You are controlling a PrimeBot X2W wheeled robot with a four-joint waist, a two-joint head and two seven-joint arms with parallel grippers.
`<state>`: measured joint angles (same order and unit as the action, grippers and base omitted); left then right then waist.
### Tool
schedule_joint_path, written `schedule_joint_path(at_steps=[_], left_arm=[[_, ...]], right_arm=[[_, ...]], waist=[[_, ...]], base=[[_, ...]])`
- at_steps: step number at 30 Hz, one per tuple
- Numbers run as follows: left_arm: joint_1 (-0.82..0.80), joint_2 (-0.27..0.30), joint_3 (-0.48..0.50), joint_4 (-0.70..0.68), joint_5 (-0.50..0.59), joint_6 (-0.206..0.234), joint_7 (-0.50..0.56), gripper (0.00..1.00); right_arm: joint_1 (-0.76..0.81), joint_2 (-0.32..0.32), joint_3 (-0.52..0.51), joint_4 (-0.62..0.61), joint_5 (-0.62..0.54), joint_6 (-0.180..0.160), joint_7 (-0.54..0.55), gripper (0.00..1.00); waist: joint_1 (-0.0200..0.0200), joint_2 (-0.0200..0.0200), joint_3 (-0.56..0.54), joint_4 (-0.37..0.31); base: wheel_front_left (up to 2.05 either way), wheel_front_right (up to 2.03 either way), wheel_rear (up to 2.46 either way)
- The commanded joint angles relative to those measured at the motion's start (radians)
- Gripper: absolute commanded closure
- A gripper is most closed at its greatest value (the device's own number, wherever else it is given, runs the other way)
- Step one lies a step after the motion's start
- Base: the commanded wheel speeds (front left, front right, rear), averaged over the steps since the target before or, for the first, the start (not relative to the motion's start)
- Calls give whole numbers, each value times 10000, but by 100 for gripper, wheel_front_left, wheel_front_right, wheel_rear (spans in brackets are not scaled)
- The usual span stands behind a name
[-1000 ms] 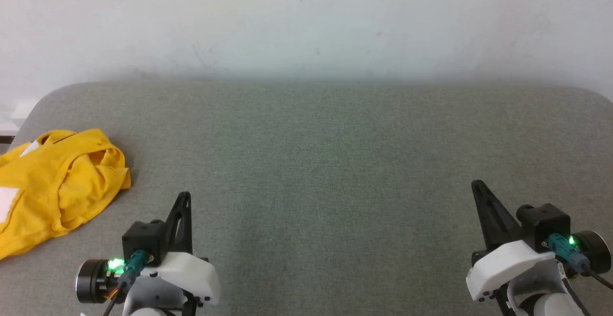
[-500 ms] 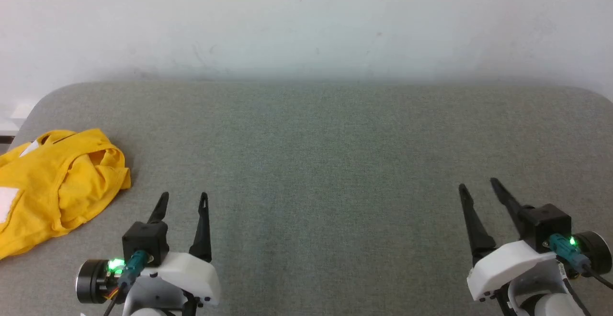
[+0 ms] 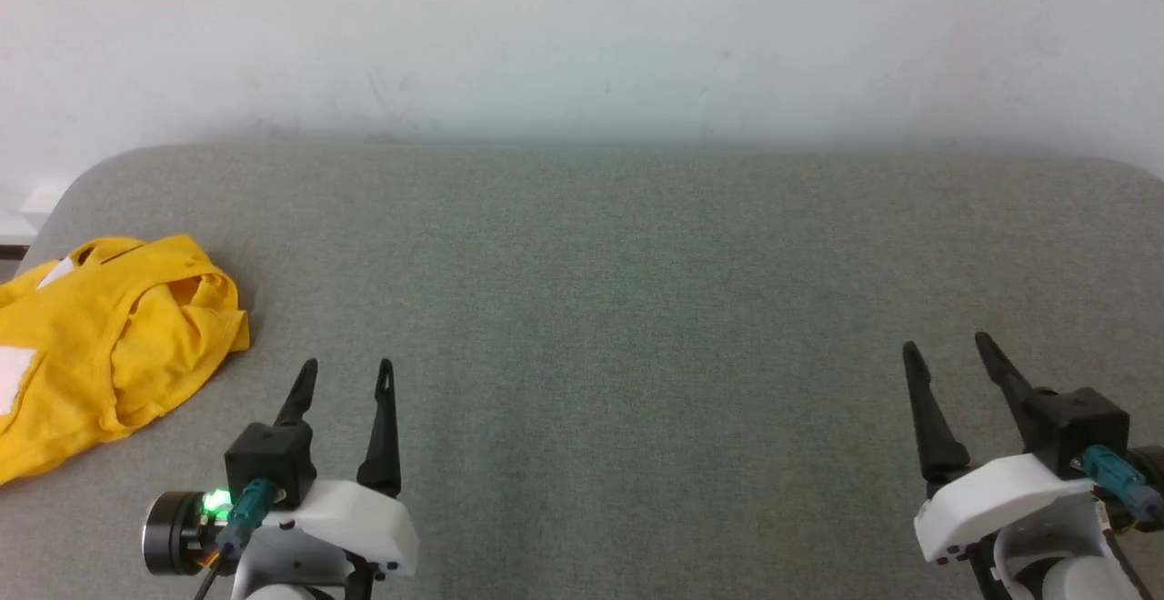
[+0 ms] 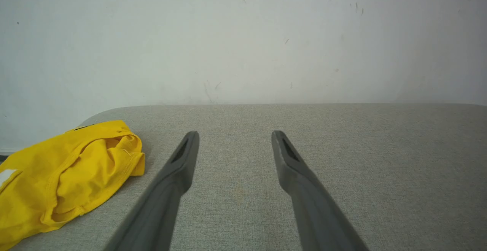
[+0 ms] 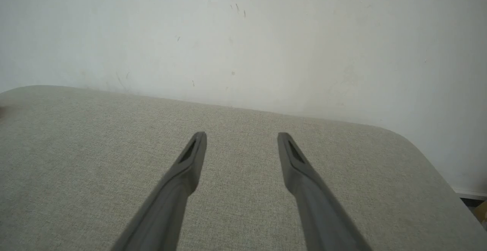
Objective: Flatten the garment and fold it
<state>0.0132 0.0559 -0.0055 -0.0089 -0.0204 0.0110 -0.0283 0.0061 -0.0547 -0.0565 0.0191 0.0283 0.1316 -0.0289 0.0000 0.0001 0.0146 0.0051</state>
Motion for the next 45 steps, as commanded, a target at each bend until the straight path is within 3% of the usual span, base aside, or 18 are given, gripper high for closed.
schedule_joint_path(at_steps=[1,23,45], left_arm=[[-43,-8,-8,-53,-100,92,-98,0],[-141,-18,-43,-331,-570,584,-558,0],[45,-28,-311,-497,-1148,1104,-1018,0]], right_arm=[[-126,8,-104,52,100,-1,-96,0],[-488,16,-460,-44,37,-3,-555,0],[-725,24,48,244,-148,-5,-1014,0]], waist=[[0,-1,49,43],[0,-1,560,1032],[0,-1,840,3145]], base=[[0,0,0],[0,0,0],[0,0,0]])
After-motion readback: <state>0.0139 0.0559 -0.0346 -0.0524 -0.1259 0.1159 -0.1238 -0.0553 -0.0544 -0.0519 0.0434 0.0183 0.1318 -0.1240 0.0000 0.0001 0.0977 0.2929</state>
